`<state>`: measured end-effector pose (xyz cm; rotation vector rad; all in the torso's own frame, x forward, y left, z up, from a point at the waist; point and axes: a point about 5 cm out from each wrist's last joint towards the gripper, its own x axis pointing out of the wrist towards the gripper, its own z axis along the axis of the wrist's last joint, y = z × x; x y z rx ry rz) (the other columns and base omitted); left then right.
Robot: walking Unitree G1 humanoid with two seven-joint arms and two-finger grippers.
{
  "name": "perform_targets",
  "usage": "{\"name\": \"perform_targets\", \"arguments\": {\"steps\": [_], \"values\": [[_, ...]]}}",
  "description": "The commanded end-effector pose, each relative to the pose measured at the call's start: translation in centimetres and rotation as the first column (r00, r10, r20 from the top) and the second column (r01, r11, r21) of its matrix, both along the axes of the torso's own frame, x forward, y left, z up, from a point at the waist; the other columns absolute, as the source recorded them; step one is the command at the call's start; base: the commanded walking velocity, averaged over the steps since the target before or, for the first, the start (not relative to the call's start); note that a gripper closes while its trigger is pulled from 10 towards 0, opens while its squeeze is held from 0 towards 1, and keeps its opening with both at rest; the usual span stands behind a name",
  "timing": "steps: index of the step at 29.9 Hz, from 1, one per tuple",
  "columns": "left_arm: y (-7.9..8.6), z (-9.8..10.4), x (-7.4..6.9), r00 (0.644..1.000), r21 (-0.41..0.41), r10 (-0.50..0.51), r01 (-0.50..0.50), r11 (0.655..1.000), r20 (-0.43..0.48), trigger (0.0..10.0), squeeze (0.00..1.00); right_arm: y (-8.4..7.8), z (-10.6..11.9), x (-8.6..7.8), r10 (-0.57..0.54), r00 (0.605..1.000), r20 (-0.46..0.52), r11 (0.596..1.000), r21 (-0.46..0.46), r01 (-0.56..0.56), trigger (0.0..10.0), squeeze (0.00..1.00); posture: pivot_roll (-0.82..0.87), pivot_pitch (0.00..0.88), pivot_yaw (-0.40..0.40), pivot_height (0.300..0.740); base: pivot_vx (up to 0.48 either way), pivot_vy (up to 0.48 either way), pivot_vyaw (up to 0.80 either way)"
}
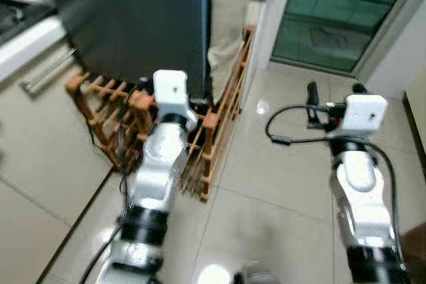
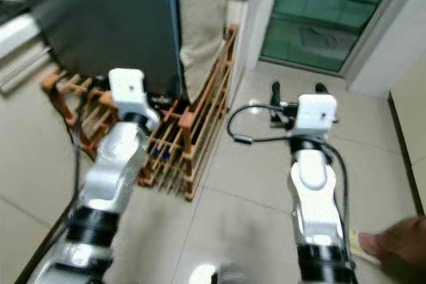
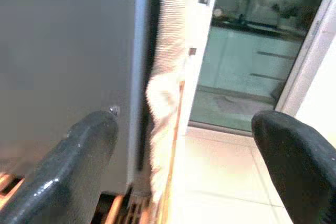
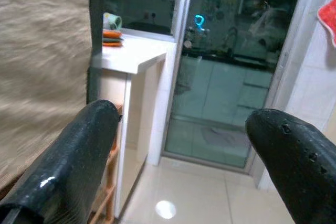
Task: Restocking fridge
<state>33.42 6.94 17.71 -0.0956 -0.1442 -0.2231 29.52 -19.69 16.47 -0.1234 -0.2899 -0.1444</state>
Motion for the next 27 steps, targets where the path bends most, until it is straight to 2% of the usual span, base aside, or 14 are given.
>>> {"name": "perform_targets", "arguments": {"steps": [1,4,6,7,9,14,17,23,24,27], "values": [[1.0,-0.3,0.3,0.999,0.008,0.034,-0.033,0.999,-0.014,10.0,0.0,0.8,0.3,0.0,0.024,1.0,0.019,1.0,0.001,-0.024,10.0,0.25,-0.15,0.096,0.0,0.732,0.304,-0.368,0.0],[1.3,-0.5,0.5,0.998,0.005,0.061,-0.061,0.998,-0.023,10.0,0.0,0.8,0.3,0.0,0.022,1.0,0.021,1.0,-0.002,-0.022,10.0,0.25,-0.15,0.095,0.0,0.732,0.309,-0.365,0.0],[2.5,-0.6,0.7,0.989,-0.016,0.146,-0.147,0.989,-0.038,10.0,0.0,1.0,0.4,0.0,0.035,0.999,0.023,0.999,-0.012,-0.034,10.0,0.29,-0.15,0.092,0.002,0.732,0.161,-0.176,0.39],[2.5,-0.6,0.7,0.989,-0.016,0.146,-0.147,0.989,-0.038,10.0,0.0,1.0,0.4,0.0,0.035,0.999,0.023,0.999,-0.012,-0.034,10.0,0.29,-0.15,0.092,0.002,0.732,0.0,0.0,0.79],[3.6,-0.2,0.9,0.978,-0.026,0.207,-0.208,0.978,-0.029,10.0,0.0,1.1,0.4,-0.1,0.038,0.999,0.022,0.999,-0.018,-0.038,10.0,0.3,-0.15,0.095,0.0,0.732,0.0,0.0,0.75],[4.3,0.9,0.5,0.977,-0.054,0.214,-0.213,0.976,0.02,10.0,0.0,1.0,0.3,-0.3,0.041,0.999,0.02,0.999,-0.016,-0.041,10.0,0.29,-0.15,0.101,-0.005,0.732,0.0,0.0,0.52],[3.7,1.3,0.4,0.984,-0.044,0.174,-0.173,0.984,0.043,10.0,0.0,0.8,0.1,-0.4,0.039,0.999,0.011,0.999,-0.018,-0.039,10.0,0.27,-0.15,0.101,-0.006,0.732,0.0,0.0,0.0],[2.6,1.1,1.0,0.991,-0.021,0.132,-0.131,0.991,0.025,10.0,0.0,1.0,0.0,-0.4,0.036,0.999,0.011,0.999,-0.012,-0.036,10.0,0.27,-0.15,0.099,0.001,0.732,0.0,0.0,0.0],[2.3,1.1,1.4,0.993,-0.037,0.113,-0.112,0.993,0.02,10.0,0.0,0.9,0.5,-0.6,0.02,0.999,0.042,1.0,-0.004,-0.02,10.0,0.27,-0.15,0.1,0.002,0.732,0.0,0.0,0.0],[2.0,1.7,1.7,0.994,-0.037,0.095,-0.093,0.995,0.056,10.0,0.0,0.6,1.0,-0.8,-0.001,0.997,0.074,1.0,0.0,0.001,10.0,0.27,-0.16,0.103,0.005,0.732,0.0,0.0,0.0]]}}
